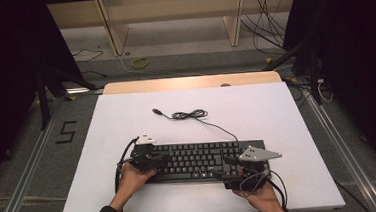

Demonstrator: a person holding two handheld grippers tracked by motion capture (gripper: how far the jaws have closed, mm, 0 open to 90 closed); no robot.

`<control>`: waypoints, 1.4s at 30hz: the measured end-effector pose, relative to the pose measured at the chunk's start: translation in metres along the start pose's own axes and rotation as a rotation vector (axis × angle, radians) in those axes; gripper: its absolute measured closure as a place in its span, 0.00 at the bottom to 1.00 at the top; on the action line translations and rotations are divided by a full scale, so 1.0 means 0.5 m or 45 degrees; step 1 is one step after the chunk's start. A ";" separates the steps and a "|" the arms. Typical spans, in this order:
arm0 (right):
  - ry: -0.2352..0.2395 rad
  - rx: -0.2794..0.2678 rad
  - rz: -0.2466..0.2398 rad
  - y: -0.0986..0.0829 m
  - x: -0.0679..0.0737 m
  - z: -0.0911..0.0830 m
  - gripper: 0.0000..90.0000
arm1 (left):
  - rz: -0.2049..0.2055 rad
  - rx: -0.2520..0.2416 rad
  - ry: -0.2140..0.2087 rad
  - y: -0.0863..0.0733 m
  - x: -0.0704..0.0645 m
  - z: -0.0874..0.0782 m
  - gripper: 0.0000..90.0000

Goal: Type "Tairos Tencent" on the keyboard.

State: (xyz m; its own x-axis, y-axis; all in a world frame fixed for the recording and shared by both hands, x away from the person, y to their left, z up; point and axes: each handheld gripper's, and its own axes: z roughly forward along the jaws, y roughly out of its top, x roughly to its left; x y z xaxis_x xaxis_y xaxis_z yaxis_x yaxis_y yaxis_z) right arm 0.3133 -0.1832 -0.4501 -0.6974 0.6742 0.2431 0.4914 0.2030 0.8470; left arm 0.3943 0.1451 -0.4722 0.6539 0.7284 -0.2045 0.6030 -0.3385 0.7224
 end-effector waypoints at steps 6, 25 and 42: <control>-0.002 0.000 -0.002 0.001 0.001 0.000 0.36 | -0.003 -0.026 -0.021 0.001 -0.003 -0.012 0.93; 0.000 0.001 -0.004 0.003 -0.002 0.005 0.36 | -0.034 -0.110 -0.100 0.001 0.000 -0.045 0.71; 0.007 -0.012 -0.011 0.004 -0.003 0.000 0.36 | -0.031 -0.245 -0.190 -0.010 -0.015 -0.078 0.38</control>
State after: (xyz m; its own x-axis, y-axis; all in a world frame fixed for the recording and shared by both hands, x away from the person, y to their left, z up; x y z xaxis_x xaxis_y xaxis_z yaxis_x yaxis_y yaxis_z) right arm 0.3151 -0.1838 -0.4487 -0.7046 0.6685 0.2379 0.4800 0.2021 0.8536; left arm 0.3686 0.1648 -0.4487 0.7091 0.6343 -0.3081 0.5305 -0.1920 0.8257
